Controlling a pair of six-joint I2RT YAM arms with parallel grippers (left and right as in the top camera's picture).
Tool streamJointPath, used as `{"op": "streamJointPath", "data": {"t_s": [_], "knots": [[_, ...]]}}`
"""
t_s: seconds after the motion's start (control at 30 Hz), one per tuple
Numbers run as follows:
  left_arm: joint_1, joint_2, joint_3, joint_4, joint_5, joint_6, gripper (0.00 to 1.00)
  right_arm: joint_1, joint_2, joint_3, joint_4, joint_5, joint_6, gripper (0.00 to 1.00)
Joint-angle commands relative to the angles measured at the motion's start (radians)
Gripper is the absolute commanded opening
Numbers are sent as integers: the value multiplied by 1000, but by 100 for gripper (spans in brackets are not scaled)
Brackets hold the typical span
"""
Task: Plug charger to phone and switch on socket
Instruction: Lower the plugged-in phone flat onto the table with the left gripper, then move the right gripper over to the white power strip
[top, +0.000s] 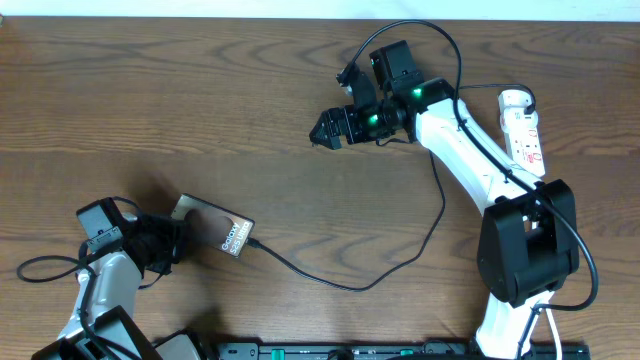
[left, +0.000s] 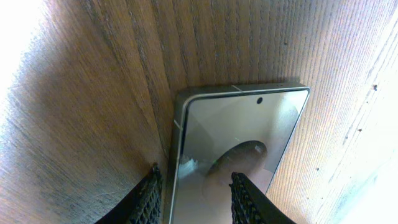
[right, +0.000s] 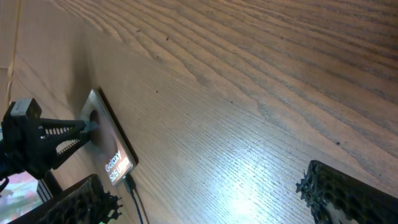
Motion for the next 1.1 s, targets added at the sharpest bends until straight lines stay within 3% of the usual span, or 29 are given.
{"op": "streamJointPath", "data": {"t_s": [0.0,0.1,0.2,0.3,0.47,0.6,0.63,0.77,1.07], "knots": [[3,19,-20,-23,-85,14,35,5,-8,18,-3,-14,-16,99],[4,19,-20,-18,-85,30,35,4,-8,18,-3,-14,-16,99],[4,7,-19,18,-87,45,46,4,-8,19,-7,-13,-16,99],[5,-49,-9,2,-142,48,48,3,-8,18,-13,-13,-16,99],[3,-225,31,-58,-163,118,55,2,-8,19,-14,-13,-23,99],[0,-395,85,-93,-82,248,68,-3,-13,32,-12,-2,-30,99],[-10,-463,118,-94,-18,322,76,-14,-24,53,-17,35,-34,99],[-49,-562,185,-94,52,404,84,-64,-68,153,-91,197,-34,99],[-174,-578,227,-89,2,418,86,-335,-195,451,-186,673,-35,99]]}}
